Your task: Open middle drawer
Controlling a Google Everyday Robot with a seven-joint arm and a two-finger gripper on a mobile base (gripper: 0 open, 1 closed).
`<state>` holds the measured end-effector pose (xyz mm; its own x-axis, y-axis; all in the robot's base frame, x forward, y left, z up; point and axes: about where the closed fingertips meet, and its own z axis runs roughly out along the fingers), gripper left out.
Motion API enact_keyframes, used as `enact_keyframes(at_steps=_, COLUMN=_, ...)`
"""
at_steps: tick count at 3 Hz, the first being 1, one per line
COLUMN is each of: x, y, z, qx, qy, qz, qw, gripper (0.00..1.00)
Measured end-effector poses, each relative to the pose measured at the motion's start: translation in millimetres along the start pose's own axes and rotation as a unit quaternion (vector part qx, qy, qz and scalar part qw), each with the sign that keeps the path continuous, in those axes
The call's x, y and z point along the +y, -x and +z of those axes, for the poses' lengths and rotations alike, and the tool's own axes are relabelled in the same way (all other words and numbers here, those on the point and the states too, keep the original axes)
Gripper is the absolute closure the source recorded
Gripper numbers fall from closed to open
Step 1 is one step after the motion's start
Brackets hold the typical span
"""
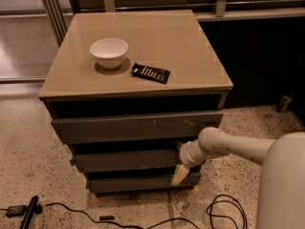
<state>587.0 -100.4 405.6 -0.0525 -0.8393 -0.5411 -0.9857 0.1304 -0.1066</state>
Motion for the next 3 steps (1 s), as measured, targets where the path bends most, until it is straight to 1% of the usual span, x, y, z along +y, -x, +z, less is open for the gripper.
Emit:
enact_keyframes(at_steps=1, x=-0.7, y=-0.8, z=2.2, qx=-0.001, qy=0.0, qz=0.001, qw=1.0, gripper=0.26)
enact_keyframes(at_steps=2, x=-0.7, y=-0.7, z=2.1, qx=-0.001, qy=0.0, qz=0.001, qw=1.0, gripper=0.5)
enact_keyframes(at_steps=3, x=-2.2, y=4.0, z=-5.0, qx=-0.001, qy=0.0, qz=0.001, qw=1.0, gripper=0.81)
